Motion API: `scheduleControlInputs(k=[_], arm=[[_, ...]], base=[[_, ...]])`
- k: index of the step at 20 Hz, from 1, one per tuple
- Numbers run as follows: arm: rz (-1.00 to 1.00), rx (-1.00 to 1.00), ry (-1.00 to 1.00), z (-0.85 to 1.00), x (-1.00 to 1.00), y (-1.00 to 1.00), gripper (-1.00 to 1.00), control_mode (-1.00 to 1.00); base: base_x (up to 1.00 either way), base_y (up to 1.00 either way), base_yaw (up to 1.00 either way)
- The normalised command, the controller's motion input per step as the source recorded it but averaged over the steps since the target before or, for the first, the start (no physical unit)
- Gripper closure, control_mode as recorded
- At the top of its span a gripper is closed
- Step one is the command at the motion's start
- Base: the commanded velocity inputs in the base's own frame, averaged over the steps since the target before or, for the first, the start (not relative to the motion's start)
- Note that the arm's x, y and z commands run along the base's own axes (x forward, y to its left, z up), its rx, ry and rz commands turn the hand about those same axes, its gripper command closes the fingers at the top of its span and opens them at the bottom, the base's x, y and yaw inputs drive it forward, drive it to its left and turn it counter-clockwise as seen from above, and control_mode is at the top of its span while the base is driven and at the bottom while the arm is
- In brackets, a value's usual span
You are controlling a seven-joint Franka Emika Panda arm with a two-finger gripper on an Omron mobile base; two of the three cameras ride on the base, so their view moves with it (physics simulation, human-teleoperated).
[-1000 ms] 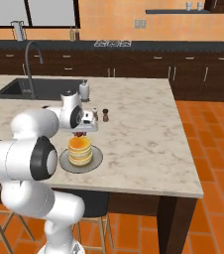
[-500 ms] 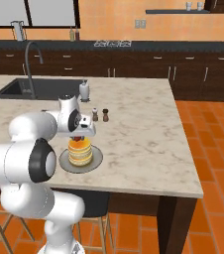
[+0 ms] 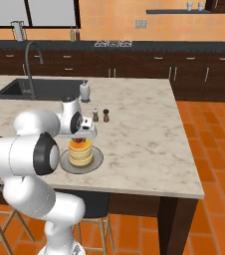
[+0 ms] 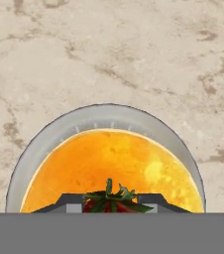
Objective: Take the strawberry from the fridge and place it on top of the pancake, located on the dining counter.
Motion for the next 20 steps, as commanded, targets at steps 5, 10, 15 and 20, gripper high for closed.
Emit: scheduleControlInputs(k=[5, 10, 15, 20], arm=[[0.00, 0.00, 0.06, -0.24, 0.00, 0.00, -1.00, -1.00], [0.00, 0.00, 0.00, -0.03, -0.07, 0.00, -1.00, -1.00], [0.00, 0.00, -0.06, 0.00, -0.26, 0.00, -1.00, -1.00], [0.00, 0.00, -0.09, 0.08, -0.14, 0.00, -1.00, -1.00]], base=[[0.00, 0.00, 0.00], [0.00, 0.00, 0.00], [0.00, 0.00, 0.00], [0.00, 0.00, 0.00]])
